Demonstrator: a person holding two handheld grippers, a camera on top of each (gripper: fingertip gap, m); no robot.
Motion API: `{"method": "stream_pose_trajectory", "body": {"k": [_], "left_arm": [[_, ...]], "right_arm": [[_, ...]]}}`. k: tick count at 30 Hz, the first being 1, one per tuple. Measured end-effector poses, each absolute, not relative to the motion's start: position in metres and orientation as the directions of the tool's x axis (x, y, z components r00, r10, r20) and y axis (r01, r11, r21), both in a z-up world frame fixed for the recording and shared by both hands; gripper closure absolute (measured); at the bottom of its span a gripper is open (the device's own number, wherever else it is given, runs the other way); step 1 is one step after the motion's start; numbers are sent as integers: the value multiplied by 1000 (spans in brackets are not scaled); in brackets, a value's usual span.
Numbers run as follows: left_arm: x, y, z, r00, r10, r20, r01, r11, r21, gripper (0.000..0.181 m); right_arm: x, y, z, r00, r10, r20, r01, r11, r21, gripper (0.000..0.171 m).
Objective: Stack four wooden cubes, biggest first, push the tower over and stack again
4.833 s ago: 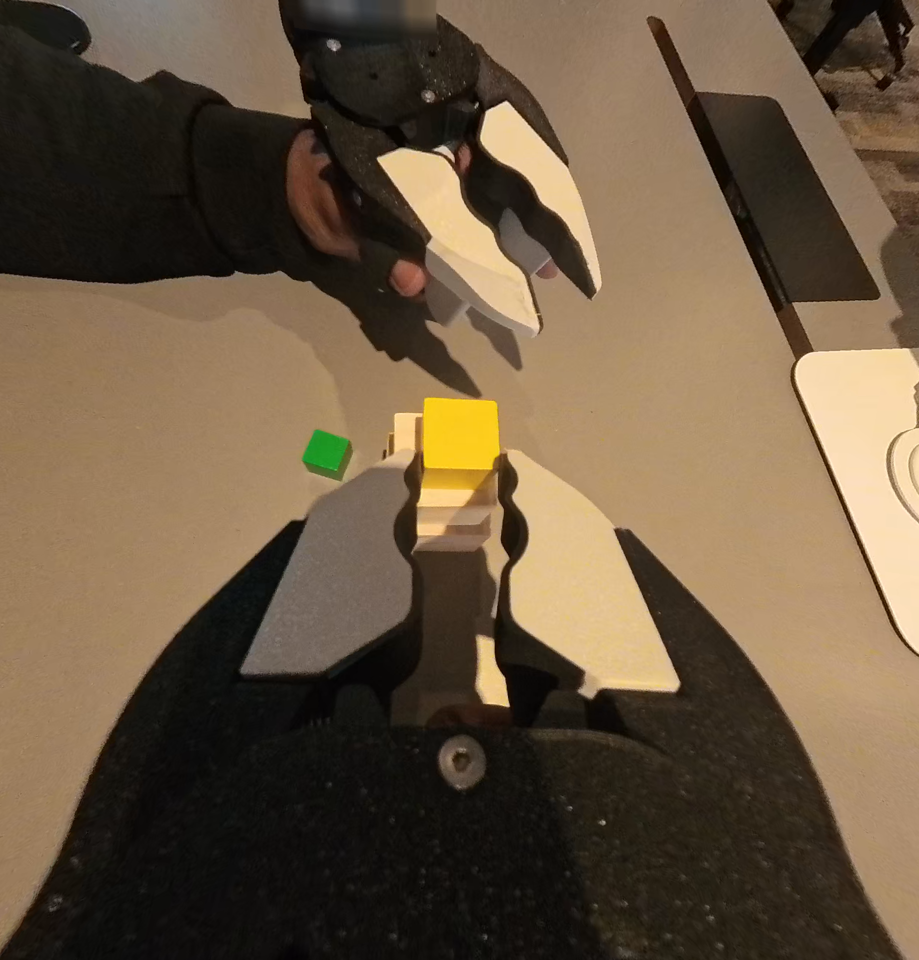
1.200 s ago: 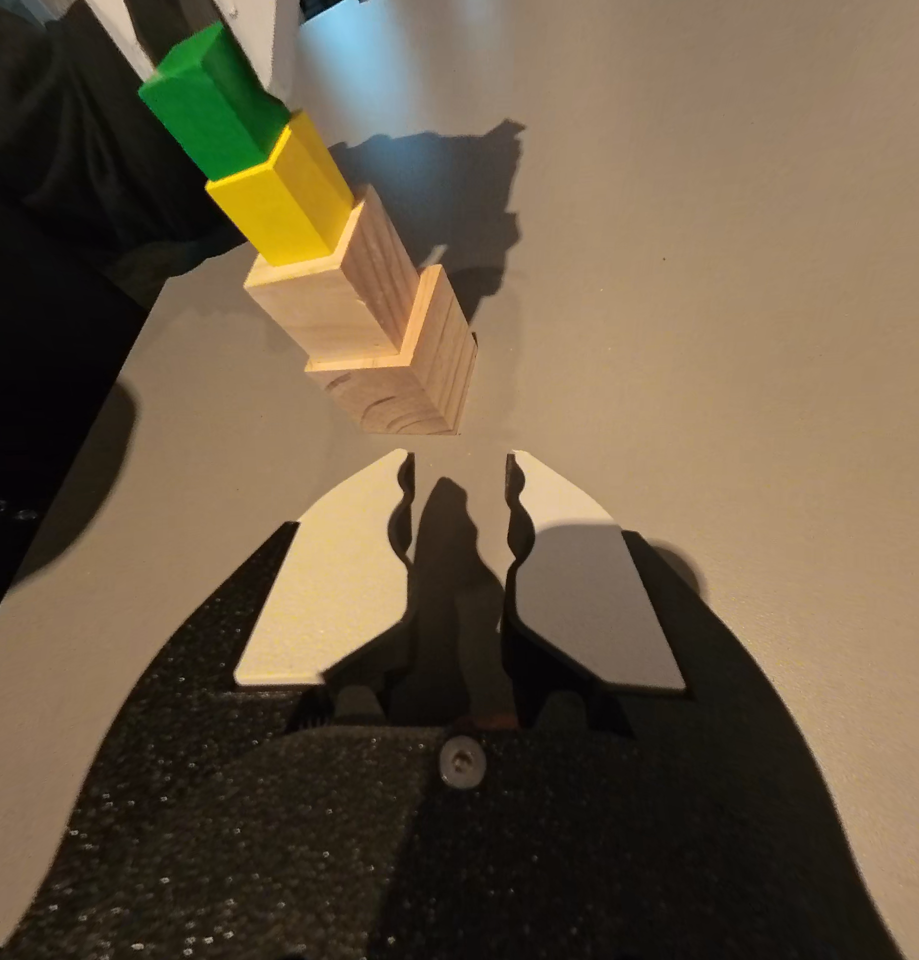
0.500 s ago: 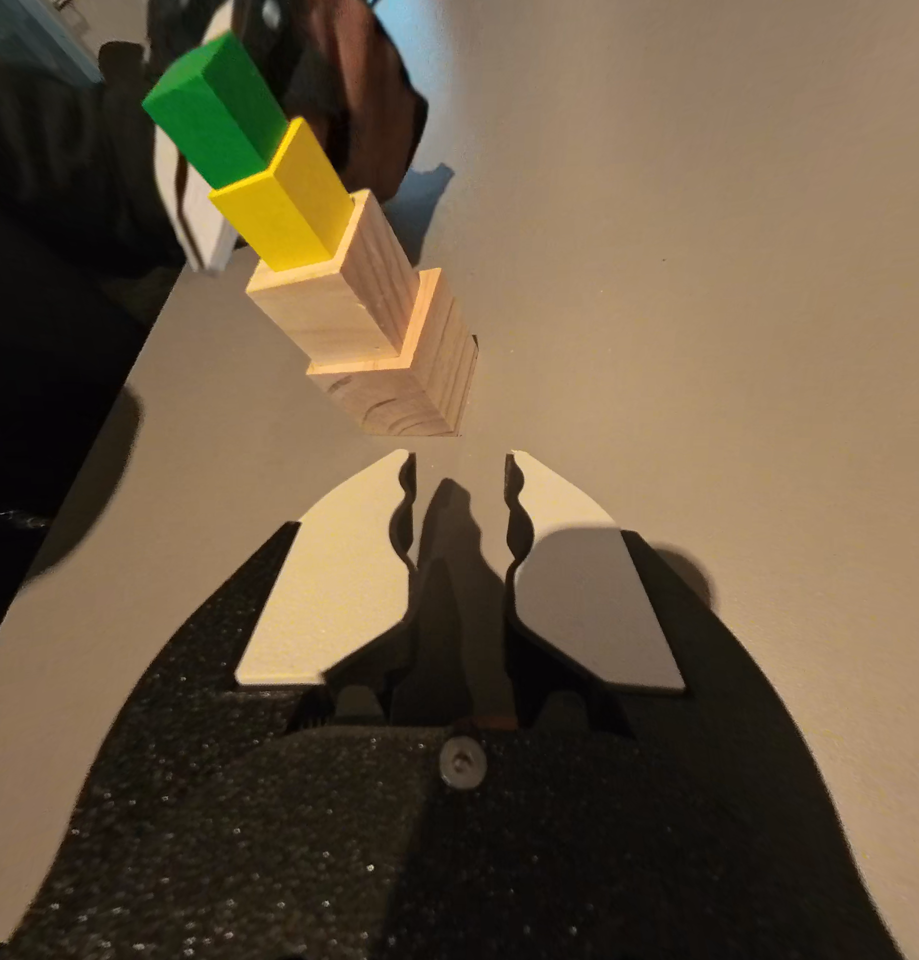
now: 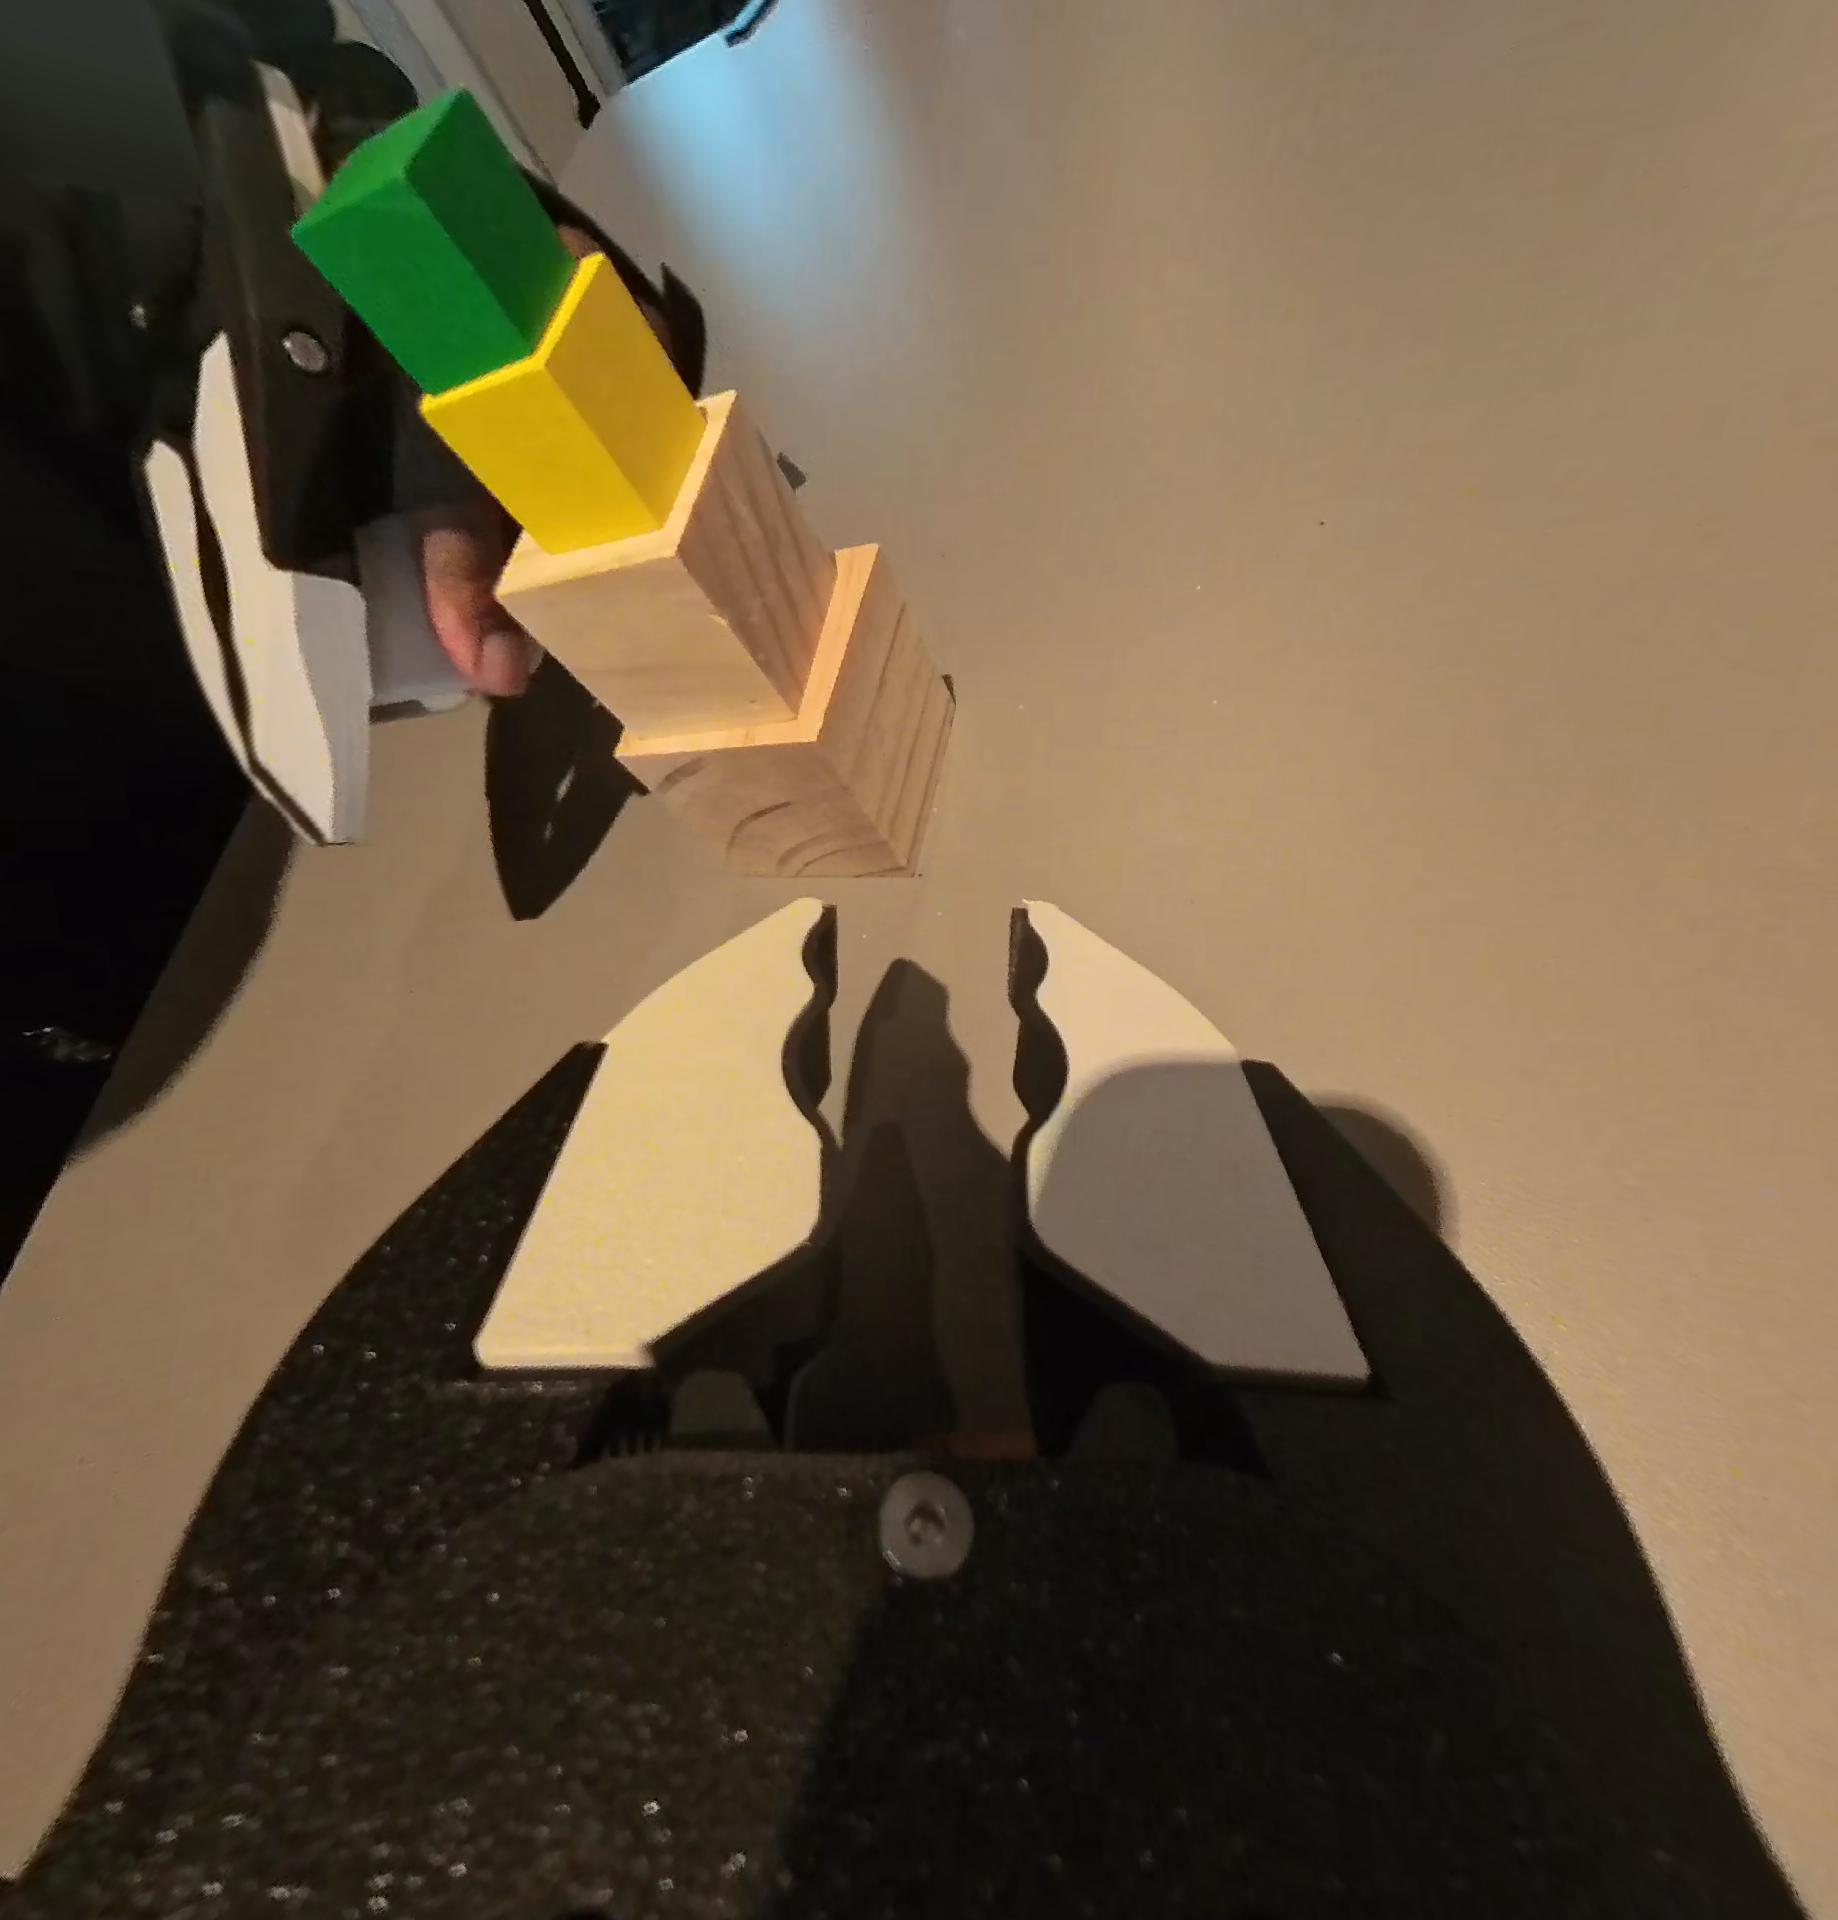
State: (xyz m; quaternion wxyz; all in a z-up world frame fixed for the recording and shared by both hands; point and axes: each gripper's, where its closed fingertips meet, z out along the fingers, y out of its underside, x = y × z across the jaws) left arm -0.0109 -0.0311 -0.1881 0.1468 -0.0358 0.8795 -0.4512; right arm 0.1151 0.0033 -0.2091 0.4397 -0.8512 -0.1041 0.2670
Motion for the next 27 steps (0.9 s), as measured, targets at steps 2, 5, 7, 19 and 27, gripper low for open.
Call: {"method": "stream_pose_trajectory", "body": {"k": [2, 5, 7, 19, 27], "left_arm": [[4, -21, -189, -927, -279, -250, 25, 619, -785, 181], [56, 27, -181, -751, -599, -279, -175, 587, -791, 181], [71, 52, -167, -654, -733, -188, -250, 444, -860, 181], [101, 144, -195, -434, -873, -222, -364, 395, -844, 181], [112, 170, -197, -324, -893, -312, -318, 413, -853, 181]], "right_arm": [[115, 3, -209, 833, 413, -368, -62, -591, -804, 140], [115, 3, -208, 831, 413, -372, -66, -592, -804, 140], [115, 3, -208, 831, 413, -373, -67, -592, -803, 140], [127, 2, -193, 826, 400, -398, -155, -518, -841, 137], [160, -4, -190, 890, 299, -344, -178, -467, -866, 132]]}}
